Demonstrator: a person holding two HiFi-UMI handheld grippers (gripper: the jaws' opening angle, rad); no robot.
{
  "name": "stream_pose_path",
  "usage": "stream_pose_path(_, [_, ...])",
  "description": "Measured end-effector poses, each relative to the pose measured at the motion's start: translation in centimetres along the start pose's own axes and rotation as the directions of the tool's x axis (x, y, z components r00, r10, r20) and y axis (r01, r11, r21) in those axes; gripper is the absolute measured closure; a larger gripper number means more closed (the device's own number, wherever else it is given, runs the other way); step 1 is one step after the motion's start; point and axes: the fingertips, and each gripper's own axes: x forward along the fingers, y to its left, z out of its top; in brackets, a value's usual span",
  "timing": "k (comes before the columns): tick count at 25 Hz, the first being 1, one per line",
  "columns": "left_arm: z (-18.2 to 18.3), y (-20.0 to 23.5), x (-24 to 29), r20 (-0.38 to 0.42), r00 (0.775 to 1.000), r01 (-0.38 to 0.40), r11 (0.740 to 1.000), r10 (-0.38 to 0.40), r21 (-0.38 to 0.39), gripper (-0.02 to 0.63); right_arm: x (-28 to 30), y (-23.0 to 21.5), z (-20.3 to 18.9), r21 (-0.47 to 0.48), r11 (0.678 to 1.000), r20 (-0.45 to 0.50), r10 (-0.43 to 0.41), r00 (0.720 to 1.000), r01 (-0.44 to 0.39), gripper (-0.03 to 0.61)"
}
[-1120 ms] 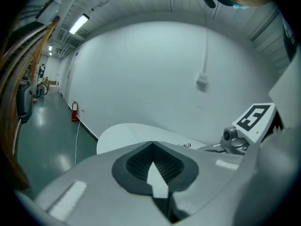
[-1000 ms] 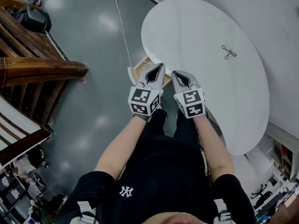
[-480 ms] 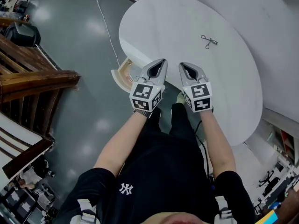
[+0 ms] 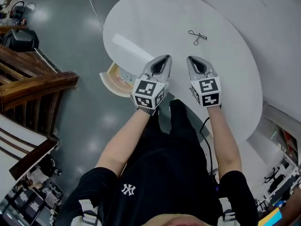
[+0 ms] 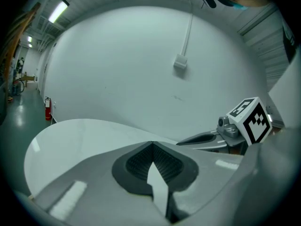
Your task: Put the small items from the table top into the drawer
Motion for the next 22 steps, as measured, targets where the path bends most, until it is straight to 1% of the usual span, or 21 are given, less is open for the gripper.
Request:
stream_pose_path(6, [-0.5, -1.7, 4.4, -0.025, 1.000, 0.003, 1.000, -0.003, 0.005, 0.614, 0.2, -4.9, -1.0, 0.020, 1.000, -0.002, -0.001, 1.000, 0.002, 0.540])
stream_pose_path(12, [-1.0, -2.5, 8.1, -0.052, 0.999, 0.008, 1.000, -0.007, 0.014, 0.614, 1.4, -9.2, -2.4, 0.056, 0.998, -0.018, -0.023, 1.000, 0.024, 0.532])
stream_pose_path(22, [-2.8, -1.8, 11.9, -0.097, 0.995, -0.015, 1.000, 0.016, 0.012, 0.614, 5.3, -14.3, -4.9, 0.089, 0.995, -0.063, -0.035, 0.997, 0.040, 0.502])
